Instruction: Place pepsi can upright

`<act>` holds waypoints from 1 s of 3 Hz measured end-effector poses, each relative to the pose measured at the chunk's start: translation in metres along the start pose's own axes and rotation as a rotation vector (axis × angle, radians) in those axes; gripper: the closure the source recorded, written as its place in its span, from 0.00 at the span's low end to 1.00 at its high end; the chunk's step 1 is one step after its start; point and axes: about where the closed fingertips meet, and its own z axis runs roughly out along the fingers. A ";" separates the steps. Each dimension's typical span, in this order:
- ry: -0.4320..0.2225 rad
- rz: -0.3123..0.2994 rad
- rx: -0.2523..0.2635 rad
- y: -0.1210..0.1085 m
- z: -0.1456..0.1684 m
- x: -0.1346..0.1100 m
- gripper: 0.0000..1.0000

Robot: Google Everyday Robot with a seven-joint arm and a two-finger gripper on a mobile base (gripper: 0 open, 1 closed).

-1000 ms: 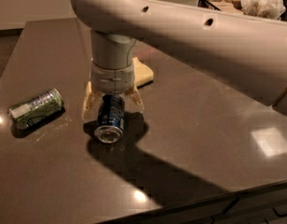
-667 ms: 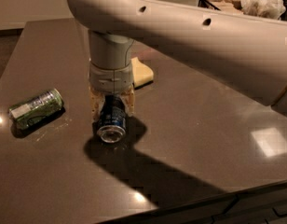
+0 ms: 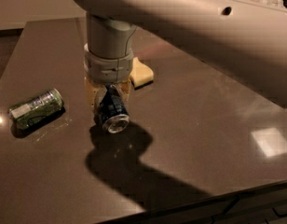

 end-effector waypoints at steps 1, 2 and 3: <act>-0.096 -0.110 -0.074 -0.004 -0.018 -0.003 1.00; -0.237 -0.193 -0.159 -0.010 -0.035 -0.007 1.00; -0.371 -0.264 -0.227 -0.010 -0.046 -0.004 1.00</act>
Offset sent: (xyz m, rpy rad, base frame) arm 0.0153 -0.0221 0.0556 0.4103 -0.3015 0.3316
